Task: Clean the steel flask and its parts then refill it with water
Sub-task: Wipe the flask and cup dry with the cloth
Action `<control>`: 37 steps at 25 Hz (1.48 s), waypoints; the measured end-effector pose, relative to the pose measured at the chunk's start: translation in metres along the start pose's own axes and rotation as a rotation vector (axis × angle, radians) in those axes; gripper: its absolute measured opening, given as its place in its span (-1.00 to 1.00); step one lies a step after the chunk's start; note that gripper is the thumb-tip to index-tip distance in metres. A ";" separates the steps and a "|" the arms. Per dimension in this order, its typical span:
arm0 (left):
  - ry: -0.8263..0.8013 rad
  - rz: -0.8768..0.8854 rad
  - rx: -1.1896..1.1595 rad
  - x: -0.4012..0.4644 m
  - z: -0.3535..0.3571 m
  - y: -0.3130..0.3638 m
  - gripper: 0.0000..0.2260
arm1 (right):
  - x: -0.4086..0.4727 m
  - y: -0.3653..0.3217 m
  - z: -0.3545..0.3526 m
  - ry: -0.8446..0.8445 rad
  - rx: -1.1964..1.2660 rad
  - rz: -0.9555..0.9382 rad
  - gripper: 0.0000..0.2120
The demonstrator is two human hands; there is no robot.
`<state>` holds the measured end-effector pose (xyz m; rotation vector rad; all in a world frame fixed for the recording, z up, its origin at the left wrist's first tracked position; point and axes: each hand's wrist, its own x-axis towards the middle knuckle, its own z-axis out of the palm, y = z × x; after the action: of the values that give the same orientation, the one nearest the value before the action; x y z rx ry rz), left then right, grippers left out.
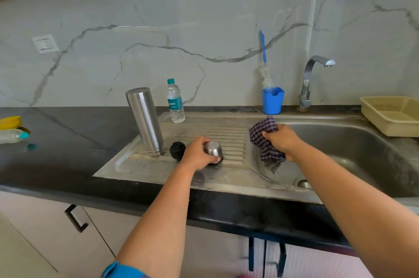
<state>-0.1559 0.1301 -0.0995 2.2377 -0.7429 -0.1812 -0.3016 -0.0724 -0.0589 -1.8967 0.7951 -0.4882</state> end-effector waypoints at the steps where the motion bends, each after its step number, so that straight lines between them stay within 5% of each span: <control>1: -0.017 -0.007 0.016 0.000 -0.001 0.001 -0.35 | 0.000 0.001 0.001 0.001 -0.011 0.008 -0.65; 6: 0.011 0.012 0.166 -0.007 -0.002 0.020 -0.15 | -0.004 0.001 -0.002 0.024 -0.269 -0.088 -0.61; 9: 0.167 0.074 -0.052 -0.016 0.007 0.053 -0.40 | -0.012 -0.007 -0.018 0.052 -0.352 -0.064 -0.54; 14: 0.023 0.064 -0.359 -0.042 0.037 0.113 -0.61 | -0.042 -0.014 -0.074 -0.056 0.150 0.172 -0.61; 21: -0.193 0.322 -0.381 -0.078 0.078 0.187 -0.56 | -0.091 -0.017 -0.149 -0.042 -0.715 0.012 -0.44; 31: -0.525 0.337 -0.473 -0.089 0.096 0.212 -0.82 | -0.108 -0.002 -0.204 -0.080 -0.341 0.035 -0.39; 34: -0.349 0.438 -0.350 -0.076 0.112 0.217 -0.87 | -0.096 0.009 -0.210 -0.190 -0.583 0.065 -0.62; 37: -0.157 0.510 -0.237 -0.054 0.130 0.226 -0.81 | -0.075 0.029 -0.222 -0.264 -0.362 0.121 -0.67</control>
<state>-0.3475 -0.0433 -0.0369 1.7615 -1.2786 -0.1829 -0.5049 -0.1699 0.0121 -2.1708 0.8562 -0.0134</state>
